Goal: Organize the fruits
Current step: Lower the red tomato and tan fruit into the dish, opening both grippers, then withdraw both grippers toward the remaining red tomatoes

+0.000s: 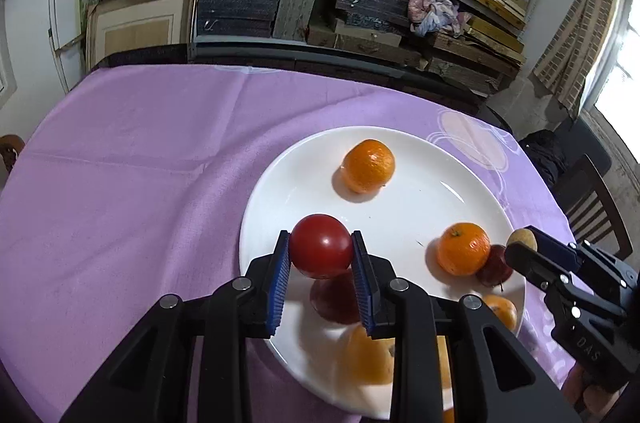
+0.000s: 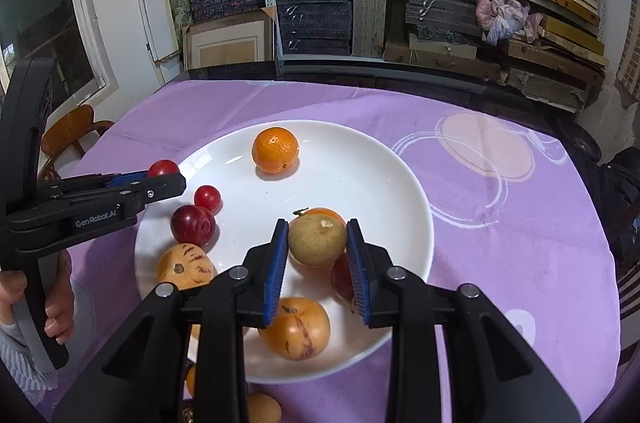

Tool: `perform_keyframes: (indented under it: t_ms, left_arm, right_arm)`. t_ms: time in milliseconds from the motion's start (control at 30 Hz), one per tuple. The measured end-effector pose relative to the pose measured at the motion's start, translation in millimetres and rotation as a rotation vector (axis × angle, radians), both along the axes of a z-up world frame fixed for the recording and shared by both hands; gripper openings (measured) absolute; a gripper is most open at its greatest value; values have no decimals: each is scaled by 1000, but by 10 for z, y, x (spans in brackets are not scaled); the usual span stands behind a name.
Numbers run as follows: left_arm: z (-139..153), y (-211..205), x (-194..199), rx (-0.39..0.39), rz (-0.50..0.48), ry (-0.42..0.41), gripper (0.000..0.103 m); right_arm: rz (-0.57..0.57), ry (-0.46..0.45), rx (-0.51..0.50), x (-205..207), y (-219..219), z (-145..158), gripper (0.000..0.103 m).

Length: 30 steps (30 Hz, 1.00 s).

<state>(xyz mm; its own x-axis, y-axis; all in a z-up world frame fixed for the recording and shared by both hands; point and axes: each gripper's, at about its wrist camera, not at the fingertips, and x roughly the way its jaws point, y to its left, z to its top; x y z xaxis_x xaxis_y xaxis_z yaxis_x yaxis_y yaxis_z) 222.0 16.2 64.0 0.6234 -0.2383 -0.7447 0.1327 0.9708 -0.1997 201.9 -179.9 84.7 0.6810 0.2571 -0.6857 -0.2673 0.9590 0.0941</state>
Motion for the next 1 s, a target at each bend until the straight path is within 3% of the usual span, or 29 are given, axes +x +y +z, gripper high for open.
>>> perform_keyframes:
  t_ms: [133, 200, 367, 433, 500, 567, 733, 1000]
  left_arm:
    - [-96, 23, 47, -21, 6, 44, 34]
    - [-78, 71, -15, -44, 14, 27, 65]
    - [134, 263, -256, -115, 32, -14, 67]
    - [208, 340, -449, -123, 32, -25, 69]
    - [244, 353, -697, -88, 24, -49, 72]
    - [217, 317, -976, -18, 7, -63, 73]
    - [-74, 130, -1488, 146, -39, -82, 73]
    - [-290, -173, -1731, 240, -120, -161, 73]
  right_arm:
    - [35, 29, -31, 125, 136, -94, 33]
    - [18, -5, -40, 66, 112, -92, 51]
    - [3, -46, 9, -284, -157, 30, 55]
    - [-1, -71, 24, -516, -275, 87, 65]
    - [-13, -103, 40, -818, -401, 103, 84]
    - [-36, -136, 55, -1134, -522, 84, 94]
    - [-105, -201, 128, -1735, -856, -134, 98]
    - [-177, -161, 194, -1736, -1163, -244, 99]
